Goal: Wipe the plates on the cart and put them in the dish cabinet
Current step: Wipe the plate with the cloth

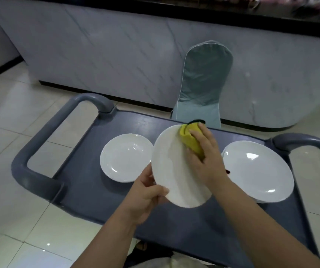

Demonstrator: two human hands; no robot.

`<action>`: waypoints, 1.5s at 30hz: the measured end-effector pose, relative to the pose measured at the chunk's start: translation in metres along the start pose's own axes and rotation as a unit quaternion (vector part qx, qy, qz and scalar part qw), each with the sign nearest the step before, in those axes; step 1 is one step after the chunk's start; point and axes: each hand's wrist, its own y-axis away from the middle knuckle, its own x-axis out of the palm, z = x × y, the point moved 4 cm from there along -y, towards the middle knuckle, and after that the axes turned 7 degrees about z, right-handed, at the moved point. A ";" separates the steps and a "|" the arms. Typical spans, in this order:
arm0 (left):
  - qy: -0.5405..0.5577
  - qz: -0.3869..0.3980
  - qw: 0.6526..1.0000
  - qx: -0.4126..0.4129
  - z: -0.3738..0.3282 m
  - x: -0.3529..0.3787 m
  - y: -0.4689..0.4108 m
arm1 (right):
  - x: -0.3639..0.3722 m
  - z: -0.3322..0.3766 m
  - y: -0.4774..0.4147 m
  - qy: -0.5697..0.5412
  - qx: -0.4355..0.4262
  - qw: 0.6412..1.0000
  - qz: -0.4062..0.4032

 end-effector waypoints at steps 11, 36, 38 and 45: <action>-0.014 -0.016 1.000 -0.002 0.004 -0.001 -0.008 | -0.009 -0.038 0.036 -0.020 0.006 1.000 0.000; -0.006 -0.017 1.000 -0.009 -0.002 -0.017 -0.012 | 0.012 -0.040 0.064 0.023 -0.009 0.999 0.044; -0.019 -0.008 1.000 -0.024 0.002 -0.009 -0.014 | 0.004 -0.045 0.026 0.032 0.078 0.996 -0.039; 0.012 -0.012 1.000 0.005 -0.028 -0.018 -0.026 | 0.041 0.027 0.042 0.024 -0.092 0.990 0.104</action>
